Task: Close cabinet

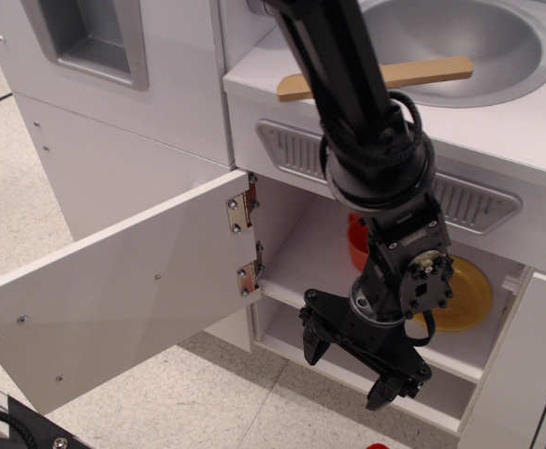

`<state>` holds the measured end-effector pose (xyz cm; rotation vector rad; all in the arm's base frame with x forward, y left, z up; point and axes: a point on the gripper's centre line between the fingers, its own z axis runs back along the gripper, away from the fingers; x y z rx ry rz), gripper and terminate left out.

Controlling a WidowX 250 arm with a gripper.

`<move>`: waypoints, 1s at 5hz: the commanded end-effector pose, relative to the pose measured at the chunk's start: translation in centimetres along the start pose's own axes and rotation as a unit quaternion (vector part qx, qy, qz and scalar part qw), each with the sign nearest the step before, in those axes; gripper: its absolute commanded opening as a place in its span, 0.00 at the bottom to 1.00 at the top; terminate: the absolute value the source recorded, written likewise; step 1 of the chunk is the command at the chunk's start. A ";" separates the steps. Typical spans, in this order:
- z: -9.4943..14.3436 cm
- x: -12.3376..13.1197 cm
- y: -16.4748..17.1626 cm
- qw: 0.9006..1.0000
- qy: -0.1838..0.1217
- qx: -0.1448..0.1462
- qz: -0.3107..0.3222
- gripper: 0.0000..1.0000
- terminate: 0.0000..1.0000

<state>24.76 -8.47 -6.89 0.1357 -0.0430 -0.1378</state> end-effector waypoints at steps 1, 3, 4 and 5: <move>0.0 0.0 0.0 1.000 0.000 0.000 0.000 1.00 0.00; 5.3 -1.8 5.7 1.000 -0.023 -0.005 0.002 1.00 0.00; 7.4 -1.8 8.7 0.999 -0.043 -0.003 0.012 1.00 0.00; 8.3 -0.8 12.9 0.999 -0.043 -0.010 0.031 1.00 0.00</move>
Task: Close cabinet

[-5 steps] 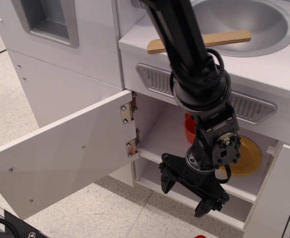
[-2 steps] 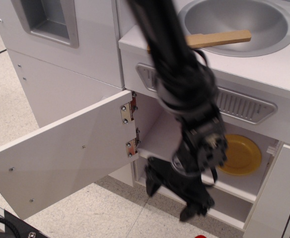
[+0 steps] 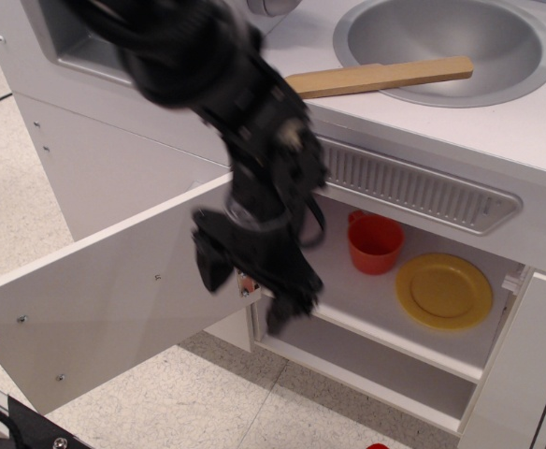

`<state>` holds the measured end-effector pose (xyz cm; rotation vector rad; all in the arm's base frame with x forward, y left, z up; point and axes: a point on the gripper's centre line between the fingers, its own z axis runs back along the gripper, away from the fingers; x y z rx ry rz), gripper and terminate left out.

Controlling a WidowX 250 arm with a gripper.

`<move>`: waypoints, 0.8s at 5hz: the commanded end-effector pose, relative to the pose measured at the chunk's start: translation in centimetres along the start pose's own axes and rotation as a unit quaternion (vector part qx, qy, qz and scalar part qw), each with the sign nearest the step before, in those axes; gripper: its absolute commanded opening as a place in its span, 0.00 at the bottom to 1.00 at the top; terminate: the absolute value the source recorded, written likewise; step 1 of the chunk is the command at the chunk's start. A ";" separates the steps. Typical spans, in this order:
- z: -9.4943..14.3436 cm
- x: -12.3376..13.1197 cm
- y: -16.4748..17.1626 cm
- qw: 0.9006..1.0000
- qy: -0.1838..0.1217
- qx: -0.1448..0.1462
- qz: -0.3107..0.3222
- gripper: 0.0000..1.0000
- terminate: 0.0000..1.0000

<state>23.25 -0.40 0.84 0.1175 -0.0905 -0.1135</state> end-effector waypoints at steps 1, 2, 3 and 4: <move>2.1 2.5 7.1 0.999 -0.042 0.005 0.027 1.00 0.00; 2.2 3.7 9.5 0.998 -0.046 0.016 0.045 1.00 0.00; 1.9 4.6 11.1 0.997 -0.055 0.020 0.049 1.00 0.00; 0.2 4.5 11.0 0.998 -0.035 0.025 0.043 1.00 0.00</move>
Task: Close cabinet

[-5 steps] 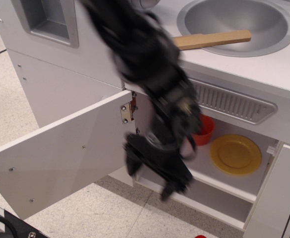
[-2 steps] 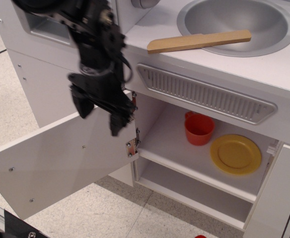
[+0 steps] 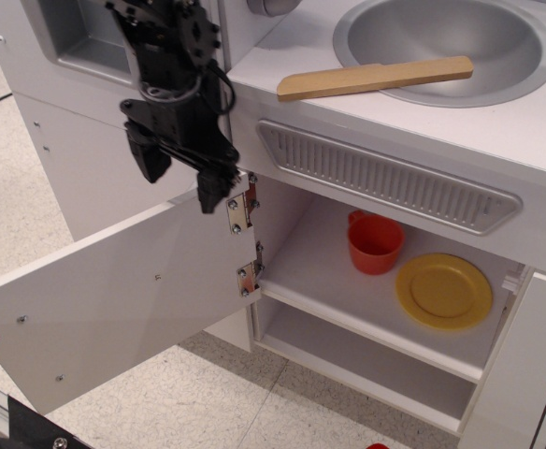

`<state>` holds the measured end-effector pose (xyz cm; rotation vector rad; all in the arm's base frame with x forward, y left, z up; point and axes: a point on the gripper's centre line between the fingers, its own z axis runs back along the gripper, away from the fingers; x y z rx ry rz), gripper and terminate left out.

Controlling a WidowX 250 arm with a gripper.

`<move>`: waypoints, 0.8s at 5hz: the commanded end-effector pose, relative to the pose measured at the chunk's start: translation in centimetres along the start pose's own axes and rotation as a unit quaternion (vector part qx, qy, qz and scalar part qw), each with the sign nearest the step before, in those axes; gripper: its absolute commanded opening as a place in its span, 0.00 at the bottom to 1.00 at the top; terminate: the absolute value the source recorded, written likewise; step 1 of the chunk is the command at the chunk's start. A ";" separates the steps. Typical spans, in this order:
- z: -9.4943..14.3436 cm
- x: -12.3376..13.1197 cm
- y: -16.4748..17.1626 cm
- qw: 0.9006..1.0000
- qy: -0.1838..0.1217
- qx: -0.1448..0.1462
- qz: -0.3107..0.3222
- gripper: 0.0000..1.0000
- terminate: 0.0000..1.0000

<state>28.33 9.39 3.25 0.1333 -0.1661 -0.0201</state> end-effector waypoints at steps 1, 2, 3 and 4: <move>-1.2 -0.2 0.3 1.000 0.020 -0.007 -0.015 1.00 0.00; -1.6 -1.0 -0.9 0.999 0.017 -0.025 -0.014 1.00 0.00; -1.2 -1.9 -2.6 0.999 0.009 -0.040 -0.011 1.00 0.00; -0.9 -2.9 -4.9 0.998 0.010 -0.055 -0.034 1.00 0.00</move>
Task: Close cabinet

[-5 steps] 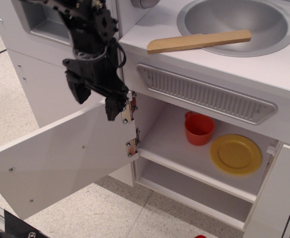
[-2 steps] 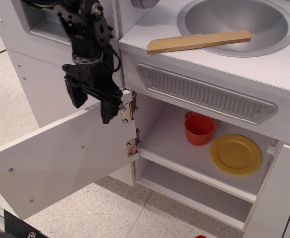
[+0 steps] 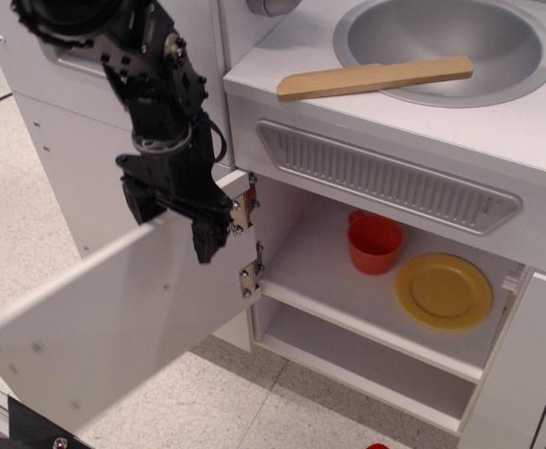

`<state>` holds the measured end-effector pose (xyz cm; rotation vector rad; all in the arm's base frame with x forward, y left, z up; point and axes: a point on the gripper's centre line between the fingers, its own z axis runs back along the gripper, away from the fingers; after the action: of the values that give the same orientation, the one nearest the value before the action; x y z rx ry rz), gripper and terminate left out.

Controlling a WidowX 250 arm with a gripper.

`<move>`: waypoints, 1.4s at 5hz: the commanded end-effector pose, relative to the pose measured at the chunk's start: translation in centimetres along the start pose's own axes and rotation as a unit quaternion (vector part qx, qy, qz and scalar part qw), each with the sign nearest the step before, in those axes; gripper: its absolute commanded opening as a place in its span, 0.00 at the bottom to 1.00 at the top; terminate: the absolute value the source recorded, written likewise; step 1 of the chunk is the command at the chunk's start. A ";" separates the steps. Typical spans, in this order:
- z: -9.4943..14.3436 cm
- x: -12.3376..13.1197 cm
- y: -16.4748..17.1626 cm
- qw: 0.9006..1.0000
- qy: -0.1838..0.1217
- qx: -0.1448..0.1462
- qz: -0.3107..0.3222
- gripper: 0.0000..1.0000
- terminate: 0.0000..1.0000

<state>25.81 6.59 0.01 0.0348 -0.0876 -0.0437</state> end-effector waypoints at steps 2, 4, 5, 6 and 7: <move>1.7 0.5 -6.8 0.998 -0.056 -0.019 0.010 1.00 0.00; 5.2 2.6 -10.3 0.991 -0.103 -0.057 0.069 1.00 0.00; 6.5 2.1 -10.4 0.992 -0.095 -0.052 0.061 1.00 0.00; 6.2 0.3 -9.1 0.995 -0.081 -0.045 0.039 1.00 0.00; 5.5 -1.1 -7.1 0.997 -0.069 -0.036 0.017 1.00 0.00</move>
<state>23.27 -0.53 3.81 -0.0397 -0.1752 -0.0225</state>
